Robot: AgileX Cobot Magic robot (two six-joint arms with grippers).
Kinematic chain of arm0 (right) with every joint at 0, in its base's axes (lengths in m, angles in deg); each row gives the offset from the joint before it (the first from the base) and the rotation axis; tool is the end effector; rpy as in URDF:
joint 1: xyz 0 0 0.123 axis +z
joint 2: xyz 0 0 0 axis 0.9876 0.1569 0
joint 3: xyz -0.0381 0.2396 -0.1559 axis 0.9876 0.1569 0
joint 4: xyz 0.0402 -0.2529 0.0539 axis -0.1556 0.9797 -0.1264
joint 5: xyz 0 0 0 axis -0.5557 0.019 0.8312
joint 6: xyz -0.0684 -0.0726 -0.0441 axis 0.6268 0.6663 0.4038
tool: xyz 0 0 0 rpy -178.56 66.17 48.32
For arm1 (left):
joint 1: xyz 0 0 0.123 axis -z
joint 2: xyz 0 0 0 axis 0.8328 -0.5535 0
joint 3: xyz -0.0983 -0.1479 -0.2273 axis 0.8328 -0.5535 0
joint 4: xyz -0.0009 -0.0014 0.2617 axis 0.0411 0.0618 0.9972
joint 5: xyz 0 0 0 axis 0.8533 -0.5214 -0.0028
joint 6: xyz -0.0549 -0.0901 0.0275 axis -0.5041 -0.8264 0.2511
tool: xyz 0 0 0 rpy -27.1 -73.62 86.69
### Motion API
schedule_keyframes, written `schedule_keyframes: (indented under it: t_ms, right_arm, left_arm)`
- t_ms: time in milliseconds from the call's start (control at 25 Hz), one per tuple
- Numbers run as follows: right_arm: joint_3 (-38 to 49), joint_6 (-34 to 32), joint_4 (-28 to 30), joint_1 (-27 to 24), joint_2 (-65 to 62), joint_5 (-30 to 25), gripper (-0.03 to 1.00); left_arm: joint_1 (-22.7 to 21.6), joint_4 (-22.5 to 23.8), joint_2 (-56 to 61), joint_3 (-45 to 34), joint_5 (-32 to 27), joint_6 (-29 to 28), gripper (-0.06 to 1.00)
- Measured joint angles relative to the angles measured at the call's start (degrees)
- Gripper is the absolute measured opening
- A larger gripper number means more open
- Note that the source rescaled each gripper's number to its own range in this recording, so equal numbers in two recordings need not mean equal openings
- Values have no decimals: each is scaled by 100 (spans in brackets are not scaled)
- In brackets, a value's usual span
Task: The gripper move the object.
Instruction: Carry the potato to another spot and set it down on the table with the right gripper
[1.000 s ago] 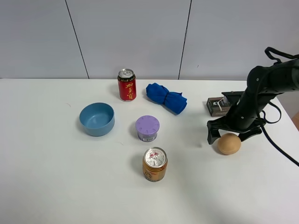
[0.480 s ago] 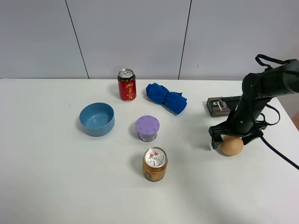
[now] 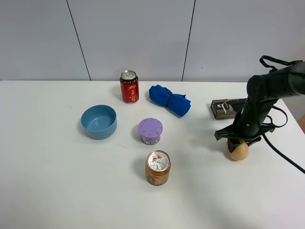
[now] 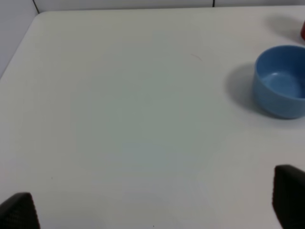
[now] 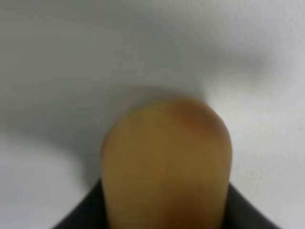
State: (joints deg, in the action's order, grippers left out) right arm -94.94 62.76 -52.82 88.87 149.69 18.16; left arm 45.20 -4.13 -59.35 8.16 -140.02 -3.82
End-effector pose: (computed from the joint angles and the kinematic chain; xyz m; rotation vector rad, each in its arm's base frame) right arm 0.3221 0.0395 0.0931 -0.2456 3.1105 -0.0725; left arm 0.0153 -0.0003 0.2778 -0.1256 2.0182 0.1274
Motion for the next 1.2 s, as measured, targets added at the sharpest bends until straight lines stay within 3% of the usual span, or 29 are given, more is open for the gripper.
schedule_keyframes:
  t_ms: [120,200,520,720,920,1200]
  right_arm:
    - [-19,0,-6,0,-104,-134,12]
    - [-31,-4,-85,0,-276,-252,9]
    - [-1191,726,-786,409,-1445,-1564,6]
    - [-2266,1787,-1634,1145,-1721,-1730,6]
    - [-2886,2449,-2297,2173,-1510,-977,6]
    - [-2989,3067,-2420,3440,-443,1480,6]
  left_arm:
    - [0,0,0,0,0,0,100]
    - [0,0,0,0,0,0,100]
    - [0,0,0,0,0,0,100]
    - [0,0,0,0,0,0,100]
    - [0,0,0,0,0,0,100]
    - [0,0,0,0,0,0,100]
